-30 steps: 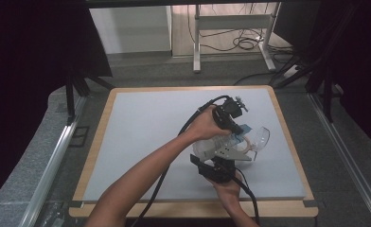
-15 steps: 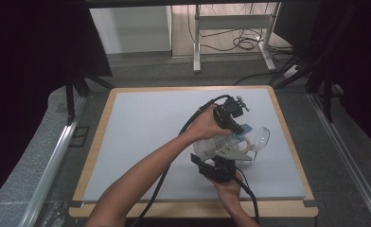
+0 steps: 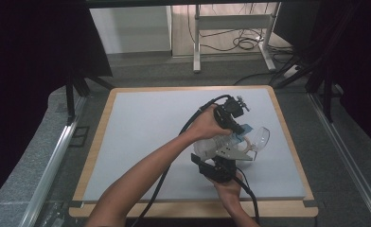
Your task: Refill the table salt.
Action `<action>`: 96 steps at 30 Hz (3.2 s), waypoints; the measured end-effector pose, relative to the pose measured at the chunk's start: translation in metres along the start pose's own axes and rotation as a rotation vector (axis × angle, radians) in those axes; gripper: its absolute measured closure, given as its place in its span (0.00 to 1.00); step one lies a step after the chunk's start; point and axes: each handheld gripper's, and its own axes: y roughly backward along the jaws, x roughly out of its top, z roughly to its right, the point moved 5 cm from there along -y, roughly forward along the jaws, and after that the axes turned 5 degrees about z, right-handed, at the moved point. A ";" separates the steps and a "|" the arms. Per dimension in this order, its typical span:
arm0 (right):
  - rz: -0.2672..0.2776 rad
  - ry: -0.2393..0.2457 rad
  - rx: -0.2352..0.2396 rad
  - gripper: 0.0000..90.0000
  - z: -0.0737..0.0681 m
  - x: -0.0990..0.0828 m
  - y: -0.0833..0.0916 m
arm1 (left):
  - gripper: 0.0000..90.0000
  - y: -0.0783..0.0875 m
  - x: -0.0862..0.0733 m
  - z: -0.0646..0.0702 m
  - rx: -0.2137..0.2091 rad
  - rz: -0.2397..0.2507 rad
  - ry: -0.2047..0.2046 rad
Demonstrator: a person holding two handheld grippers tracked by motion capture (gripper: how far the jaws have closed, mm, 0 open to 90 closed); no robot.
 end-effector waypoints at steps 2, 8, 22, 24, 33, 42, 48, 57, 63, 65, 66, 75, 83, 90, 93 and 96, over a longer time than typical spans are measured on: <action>0.002 -0.004 0.001 0.64 0.000 0.000 0.000 | 1.00 0.000 0.000 0.000 0.000 0.000 0.000; 0.003 -0.006 0.003 0.64 -0.001 0.000 0.000 | 1.00 0.000 0.000 0.000 0.002 -0.002 -0.001; 0.001 -0.008 0.003 0.64 -0.001 0.000 -0.001 | 1.00 -0.001 -0.001 0.000 0.001 -0.003 0.001; 0.002 -0.009 0.004 0.64 -0.001 0.000 -0.001 | 1.00 -0.001 -0.001 0.000 0.001 -0.004 0.001; 0.004 -0.014 0.005 0.64 -0.002 0.000 -0.001 | 1.00 -0.001 -0.002 0.000 0.002 -0.005 0.001; 0.008 -0.013 0.006 0.64 -0.002 0.001 -0.001 | 1.00 0.000 -0.001 0.000 0.002 -0.003 -0.001; 0.007 -0.010 0.006 0.64 -0.002 0.001 -0.001 | 1.00 0.000 -0.002 0.000 0.003 -0.002 0.000; 0.007 -0.008 0.006 0.64 -0.002 0.000 -0.001 | 1.00 0.000 -0.002 0.000 0.002 -0.001 0.001; 0.008 -0.008 0.006 0.64 -0.002 0.001 -0.001 | 1.00 0.001 -0.002 0.000 0.003 0.002 0.002; 0.009 -0.011 0.007 0.64 -0.002 0.001 0.000 | 1.00 0.001 -0.001 0.000 0.001 0.001 0.000; 0.010 -0.009 0.006 0.64 -0.002 0.002 0.000 | 1.00 0.001 -0.001 0.000 0.001 0.001 0.000; 0.014 -0.015 0.007 0.64 -0.002 0.003 0.001 | 1.00 0.000 0.000 0.000 -0.003 0.001 0.000; 0.016 -0.023 0.006 0.64 -0.001 0.003 0.001 | 1.00 -0.001 0.001 0.000 -0.002 -0.002 -0.002; 0.016 -0.020 0.005 0.65 0.000 0.003 0.001 | 1.00 -0.002 0.001 0.000 -0.003 -0.003 -0.002; 0.015 -0.020 0.004 0.65 0.000 0.003 0.001 | 1.00 -0.002 0.001 0.000 -0.003 -0.003 -0.001; 0.014 -0.020 0.004 0.65 0.000 0.003 0.001 | 1.00 -0.002 0.001 0.000 -0.004 -0.002 -0.001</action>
